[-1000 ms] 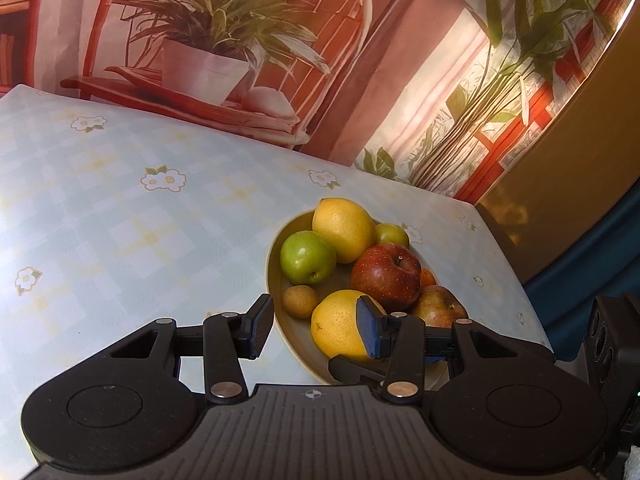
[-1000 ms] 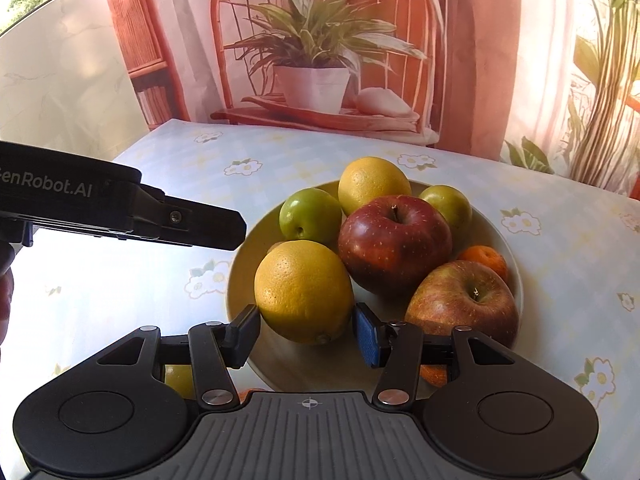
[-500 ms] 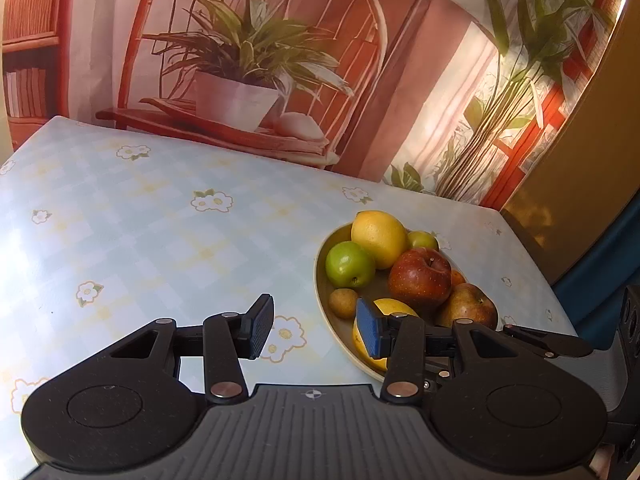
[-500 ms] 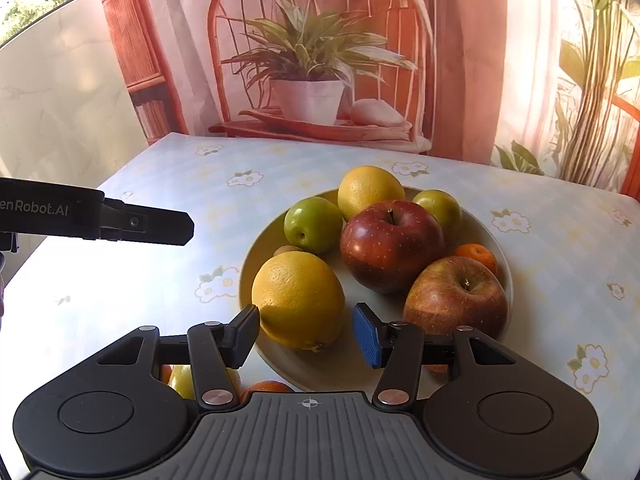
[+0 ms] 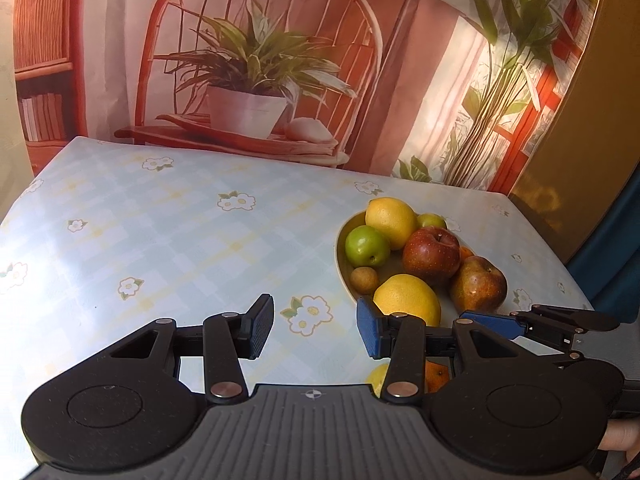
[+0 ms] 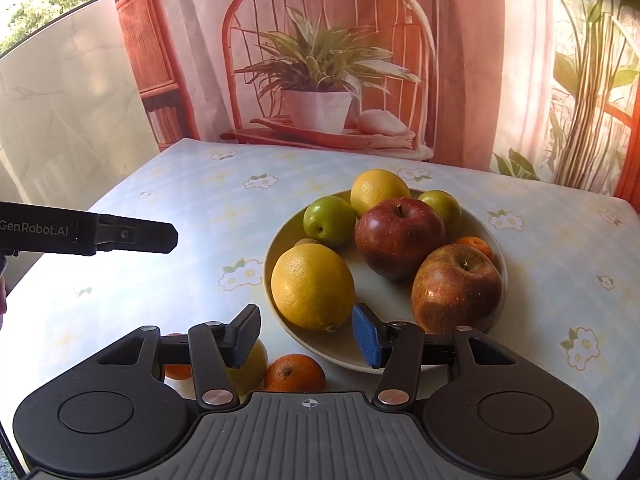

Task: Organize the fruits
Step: 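Withdraw both grippers toward the remaining loose fruit, then move the right gripper onto the small loose tangerine beside the plate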

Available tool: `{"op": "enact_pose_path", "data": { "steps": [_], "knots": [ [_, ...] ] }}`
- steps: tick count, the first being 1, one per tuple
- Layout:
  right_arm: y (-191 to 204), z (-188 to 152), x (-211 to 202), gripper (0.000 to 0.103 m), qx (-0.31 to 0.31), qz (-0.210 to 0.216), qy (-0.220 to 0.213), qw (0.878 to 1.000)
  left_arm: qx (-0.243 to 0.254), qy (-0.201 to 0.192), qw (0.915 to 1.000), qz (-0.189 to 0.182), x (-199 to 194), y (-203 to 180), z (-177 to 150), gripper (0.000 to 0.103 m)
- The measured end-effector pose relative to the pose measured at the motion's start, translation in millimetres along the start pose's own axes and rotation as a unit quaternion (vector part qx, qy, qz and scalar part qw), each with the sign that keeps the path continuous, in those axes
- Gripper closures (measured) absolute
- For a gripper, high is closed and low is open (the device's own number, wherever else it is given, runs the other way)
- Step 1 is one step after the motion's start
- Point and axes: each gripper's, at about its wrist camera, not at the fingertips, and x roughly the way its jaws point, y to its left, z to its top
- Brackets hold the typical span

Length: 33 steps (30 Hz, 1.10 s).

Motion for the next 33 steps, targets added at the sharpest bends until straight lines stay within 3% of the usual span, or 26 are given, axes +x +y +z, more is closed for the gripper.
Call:
{"op": "enact_pose_path", "data": {
  "steps": [9, 23, 33],
  "knots": [
    [11, -20, -16, 0.061, -0.015, 0.004, -0.012, 1.000, 0.022, 0.004, 0.9998, 0.000, -8, 1, -12, 0.055],
    [21, -72, -40, 0.063, 0.016, -0.016, -0.094, 0.995, 0.045, 0.003, 0.9990, -0.003, -9, -4, -30, 0.055],
    [3, -71, -29, 0.064, 0.026, -0.019, -0.110, 0.993, 0.045, 0.010, 0.9989, -0.008, -2, -5, -35, 0.055]
  ]
}}
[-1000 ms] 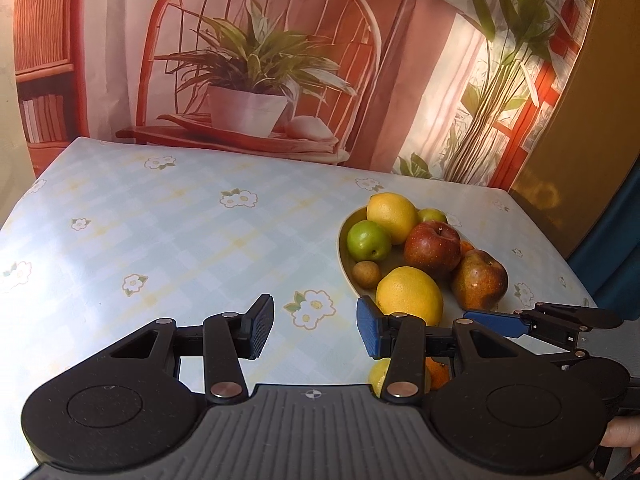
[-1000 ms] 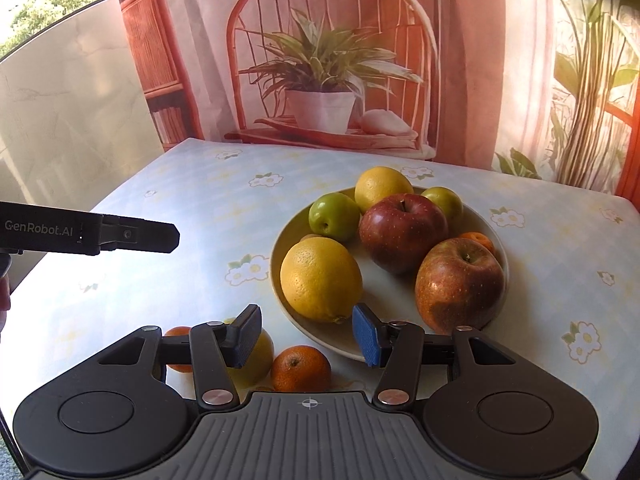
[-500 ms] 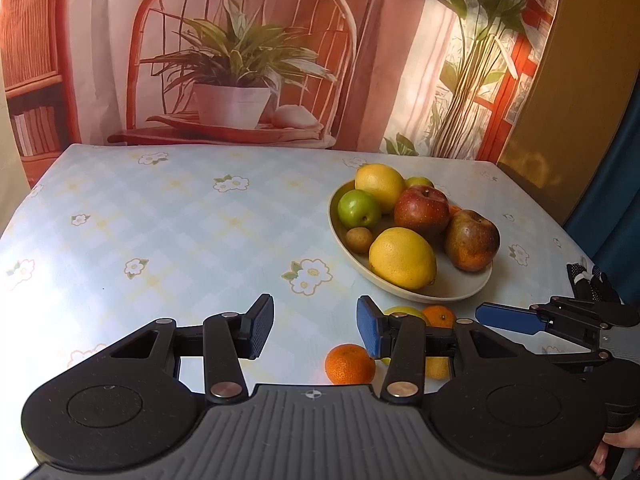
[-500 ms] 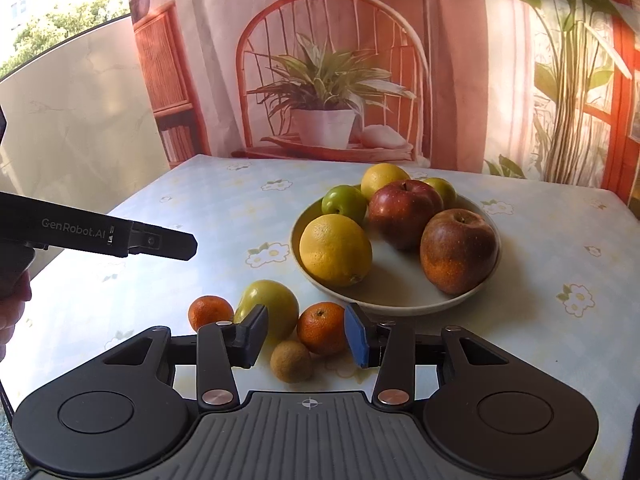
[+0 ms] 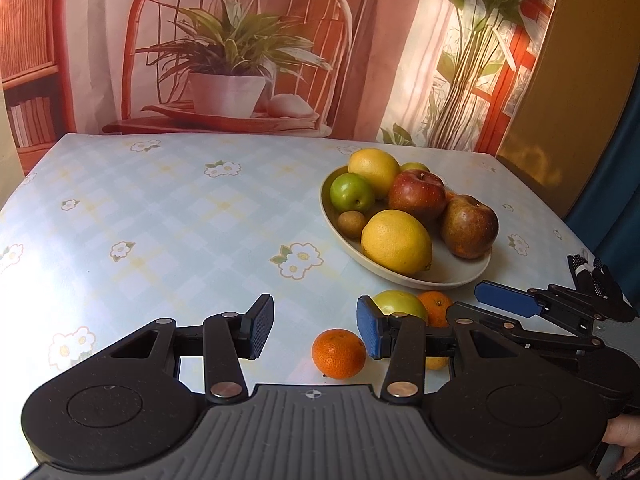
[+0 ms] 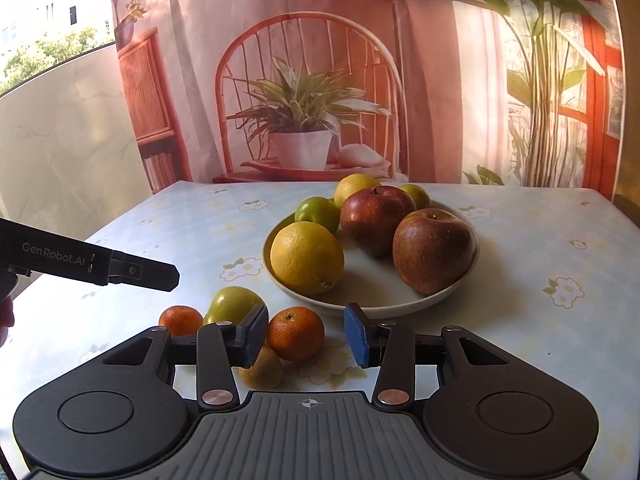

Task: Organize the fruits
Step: 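Move the right gripper onto the small loose tangerine beside the plate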

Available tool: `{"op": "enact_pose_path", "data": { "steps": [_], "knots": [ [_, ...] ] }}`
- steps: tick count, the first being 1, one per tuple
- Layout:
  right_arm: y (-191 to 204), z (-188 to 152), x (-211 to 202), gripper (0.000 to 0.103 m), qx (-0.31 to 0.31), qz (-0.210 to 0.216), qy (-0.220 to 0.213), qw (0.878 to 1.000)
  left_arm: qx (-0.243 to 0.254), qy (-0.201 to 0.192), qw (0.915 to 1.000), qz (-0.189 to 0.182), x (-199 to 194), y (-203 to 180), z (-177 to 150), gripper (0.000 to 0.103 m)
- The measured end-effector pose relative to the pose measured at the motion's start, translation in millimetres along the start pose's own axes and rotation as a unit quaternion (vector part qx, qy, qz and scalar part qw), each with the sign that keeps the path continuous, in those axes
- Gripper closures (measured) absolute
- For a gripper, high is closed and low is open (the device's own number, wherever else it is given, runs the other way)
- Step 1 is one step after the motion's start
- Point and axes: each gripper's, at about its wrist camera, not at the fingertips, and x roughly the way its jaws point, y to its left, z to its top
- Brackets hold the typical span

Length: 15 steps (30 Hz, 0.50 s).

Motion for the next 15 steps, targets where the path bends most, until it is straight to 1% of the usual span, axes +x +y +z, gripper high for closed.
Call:
{"op": "enact_pose_path", "data": {
  "steps": [2, 4, 7, 9, 12, 15],
  "knots": [
    [-1, 0, 2, 0.064, -0.003, 0.003, -0.008, 1.000, -0.004, -0.001, 1.0000, 0.001, -1, 1, -2, 0.055],
    [0, 0, 4, 0.064, -0.008, 0.005, -0.011, 1.000, 0.000, -0.005, 1.0000, 0.004, -1, 0, -3, 0.055],
    [0, -2, 4, 0.066, -0.005, 0.020, -0.017, 1.000, 0.007, -0.011, 0.9999, 0.009, -3, -2, -5, 0.055],
    [2, -2, 3, 0.066, -0.008, 0.020, -0.021, 1.000, 0.007, -0.017, 0.9998, 0.012, -5, -4, -6, 0.055],
    [4, -6, 7, 0.067, -0.012, 0.020, -0.007, 1.000, 0.000, -0.028, 0.9994, 0.019, -8, -5, -8, 0.054],
    [2, -11, 8, 0.068, 0.004, 0.022, -0.004, 1.000, -0.024, -0.033, 0.9989, 0.024, -12, -4, -12, 0.054]
  ]
}}
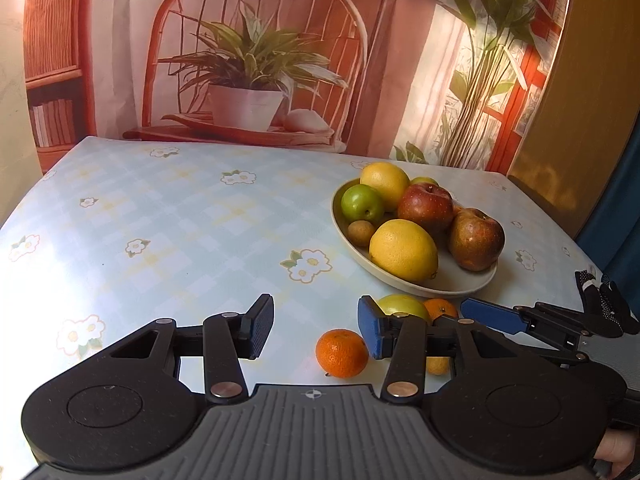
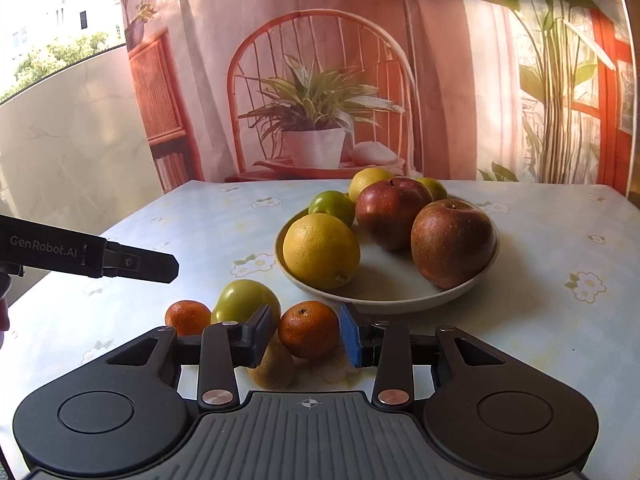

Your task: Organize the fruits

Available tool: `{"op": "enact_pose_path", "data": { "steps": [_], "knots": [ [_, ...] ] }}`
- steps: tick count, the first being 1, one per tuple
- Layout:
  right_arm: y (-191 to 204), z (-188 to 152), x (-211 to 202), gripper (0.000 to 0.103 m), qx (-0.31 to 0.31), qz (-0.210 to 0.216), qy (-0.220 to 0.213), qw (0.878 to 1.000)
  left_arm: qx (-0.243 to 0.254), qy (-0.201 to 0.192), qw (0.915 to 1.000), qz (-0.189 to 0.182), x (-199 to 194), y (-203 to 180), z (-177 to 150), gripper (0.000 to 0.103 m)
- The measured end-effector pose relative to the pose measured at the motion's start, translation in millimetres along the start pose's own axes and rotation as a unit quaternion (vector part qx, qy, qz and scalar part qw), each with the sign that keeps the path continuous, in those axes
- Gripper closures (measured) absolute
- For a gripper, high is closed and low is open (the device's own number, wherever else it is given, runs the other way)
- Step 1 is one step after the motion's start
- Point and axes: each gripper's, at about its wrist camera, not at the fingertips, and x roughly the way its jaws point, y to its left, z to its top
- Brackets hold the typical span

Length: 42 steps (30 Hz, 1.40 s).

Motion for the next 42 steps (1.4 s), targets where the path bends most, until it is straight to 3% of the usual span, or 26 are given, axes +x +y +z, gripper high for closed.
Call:
{"op": "enact_pose_path", "data": {
  "steps": [8, 14, 33, 42],
  "knots": [
    [-5, -2, 1, 0.068, 0.015, 0.004, 0.004, 1.000, -0.033, -0.021, 0.9989, 0.027, -10, 4, -11, 0.054],
    [-14, -1, 3, 0.068, 0.043, 0.012, 0.012, 0.999, -0.024, -0.042, 0.9983, 0.033, -17, -1, -17, 0.054],
    [-12, 3, 17, 0.067, 0.042, 0.018, 0.045, 0.998, 0.010, -0.033, 0.9993, -0.011, -10, -5, -30, 0.054],
    [-17, 0, 14, 0.071, 0.057, 0.020, 0.038, 0.997, 0.007, -0.025, 0.9995, -0.018, -4, -2, -30, 0.054]
  ]
}}
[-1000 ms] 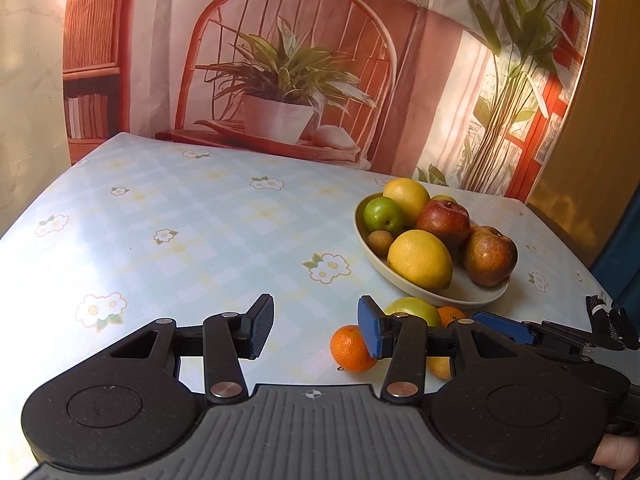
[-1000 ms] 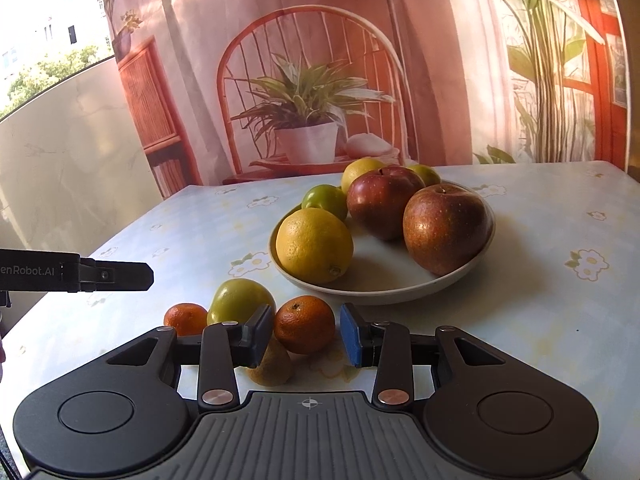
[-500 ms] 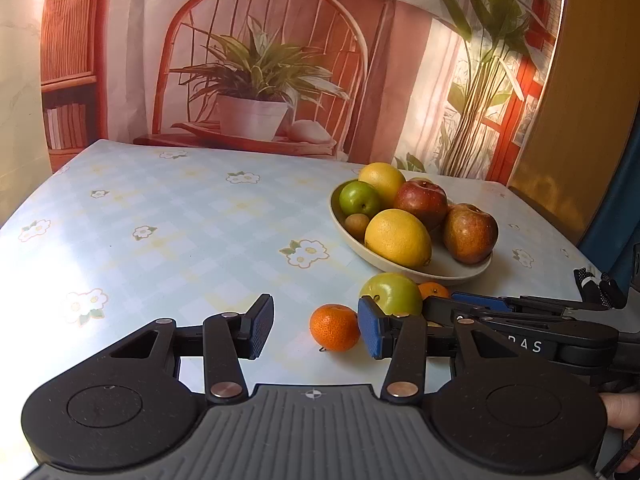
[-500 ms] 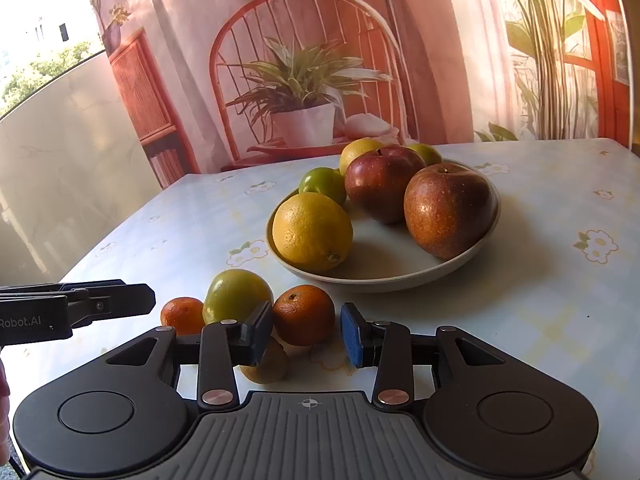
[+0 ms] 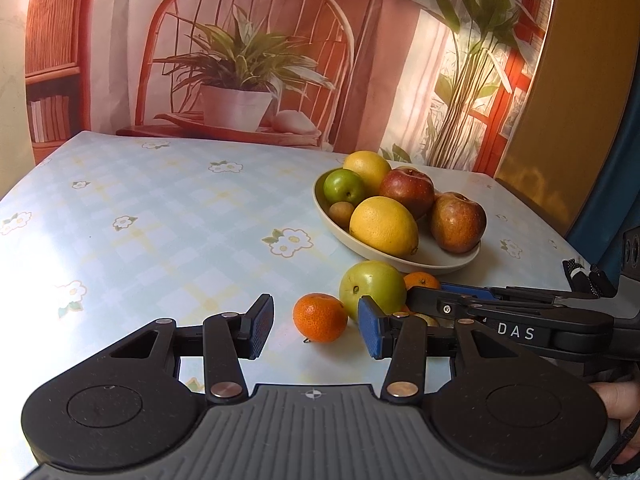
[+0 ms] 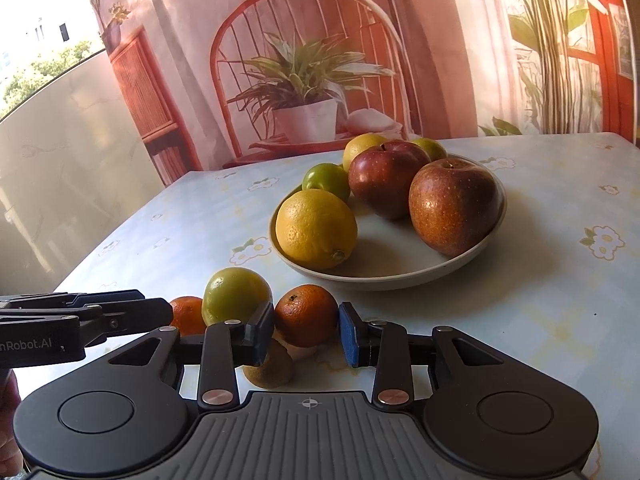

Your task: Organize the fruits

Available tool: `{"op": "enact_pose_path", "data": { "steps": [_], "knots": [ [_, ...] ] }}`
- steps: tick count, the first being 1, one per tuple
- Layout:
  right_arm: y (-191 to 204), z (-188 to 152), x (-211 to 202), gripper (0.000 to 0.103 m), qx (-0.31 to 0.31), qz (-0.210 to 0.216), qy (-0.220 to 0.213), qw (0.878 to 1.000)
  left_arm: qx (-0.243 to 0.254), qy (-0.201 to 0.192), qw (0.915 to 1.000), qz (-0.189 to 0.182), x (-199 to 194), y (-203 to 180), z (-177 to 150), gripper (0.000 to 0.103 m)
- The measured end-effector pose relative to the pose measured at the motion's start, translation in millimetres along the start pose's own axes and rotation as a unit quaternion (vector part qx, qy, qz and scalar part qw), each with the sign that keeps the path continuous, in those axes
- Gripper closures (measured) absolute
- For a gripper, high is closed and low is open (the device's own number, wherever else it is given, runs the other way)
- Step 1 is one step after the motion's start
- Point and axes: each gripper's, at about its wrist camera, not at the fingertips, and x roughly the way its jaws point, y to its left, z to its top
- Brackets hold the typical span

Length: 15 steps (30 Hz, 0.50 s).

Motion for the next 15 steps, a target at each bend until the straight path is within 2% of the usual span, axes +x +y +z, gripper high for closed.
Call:
{"op": "enact_pose_path", "data": {
  "steps": [15],
  "knots": [
    [-2, -3, -6, 0.071, -0.003, 0.004, -0.013, 1.000, -0.010, 0.021, 0.9996, -0.018, 16, 5, 5, 0.054]
  ]
}}
